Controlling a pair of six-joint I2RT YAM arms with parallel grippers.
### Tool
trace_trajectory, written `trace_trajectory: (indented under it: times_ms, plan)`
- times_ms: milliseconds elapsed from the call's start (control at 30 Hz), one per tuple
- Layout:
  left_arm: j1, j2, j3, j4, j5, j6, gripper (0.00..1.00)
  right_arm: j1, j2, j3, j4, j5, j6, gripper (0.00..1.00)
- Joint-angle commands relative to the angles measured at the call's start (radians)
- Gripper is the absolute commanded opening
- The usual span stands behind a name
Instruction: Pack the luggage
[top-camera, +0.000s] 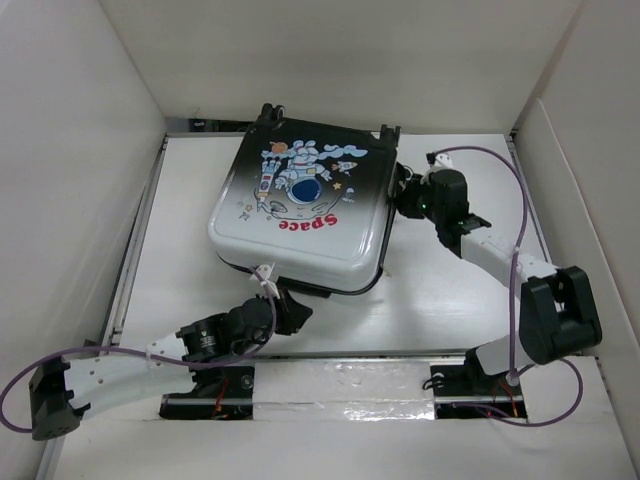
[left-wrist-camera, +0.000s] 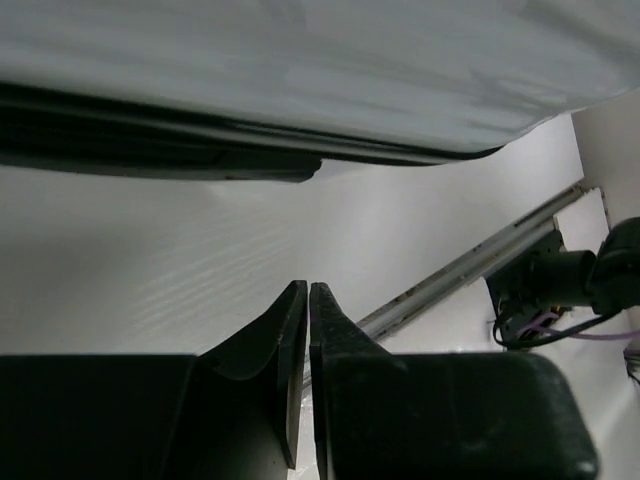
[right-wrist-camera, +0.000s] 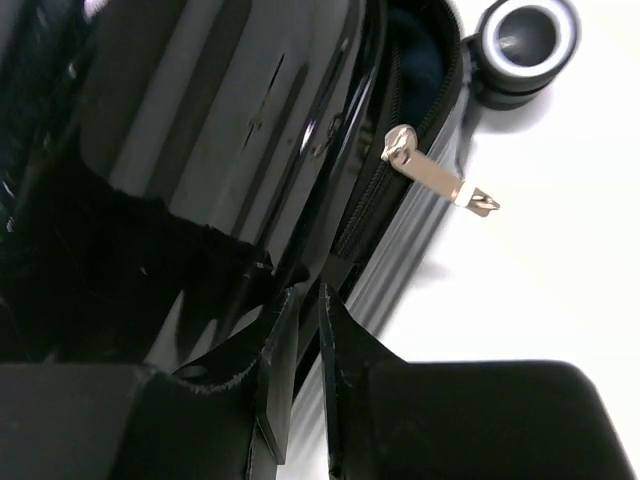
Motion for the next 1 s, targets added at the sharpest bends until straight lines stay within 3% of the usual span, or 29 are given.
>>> trace_trajectory:
  times_ms: [0,100,167,300,467,500,600,767,833,900,967]
  plan:
    - [-0.003,-0.009,0.003,0.011,-0.057,-0.080,0.04,0.003,0.048,0.172,0.150,-0.076,-0.002,0.22]
    - [-0.003,0.048,0.026,0.026,-0.121,-0.033,0.12,-0.008,0.058,0.176,0.159,-0.093,0.003,0.23]
    - [0.056,0.097,0.056,0.086,-0.140,0.012,0.13,-0.022,0.027,0.163,0.156,-0.067,0.004,0.24]
    - [0.204,0.279,0.075,0.284,-0.074,0.154,0.13,-0.042,-0.074,0.091,0.149,-0.053,0.004,0.41]
    - [0.345,0.407,0.148,0.467,0.043,0.262,0.12,-0.060,-0.249,-0.123,0.172,-0.035,0.007,0.44]
    - [0.346,0.433,0.167,0.474,0.046,0.272,0.12,-0.060,-0.283,-0.157,0.175,-0.047,0.007,0.28]
    - [0.366,0.459,0.231,0.496,0.054,0.308,0.12,-0.074,-0.465,-0.286,0.181,-0.192,0.001,0.05]
    - [0.375,0.471,0.262,0.502,0.071,0.317,0.15,-0.040,-0.643,-0.473,0.199,-0.276,0.004,0.02]
    - [0.384,0.470,0.268,0.491,0.113,0.299,0.18,-0.031,-0.677,-0.532,0.198,-0.247,0.012,0.08]
    - [0.384,0.450,0.259,0.464,0.153,0.262,0.25,-0.031,-0.686,-0.544,0.187,-0.240,-0.003,0.24]
    - [0.357,0.421,0.219,0.410,0.167,0.228,0.29,-0.031,-0.679,-0.539,0.167,-0.247,-0.019,0.27]
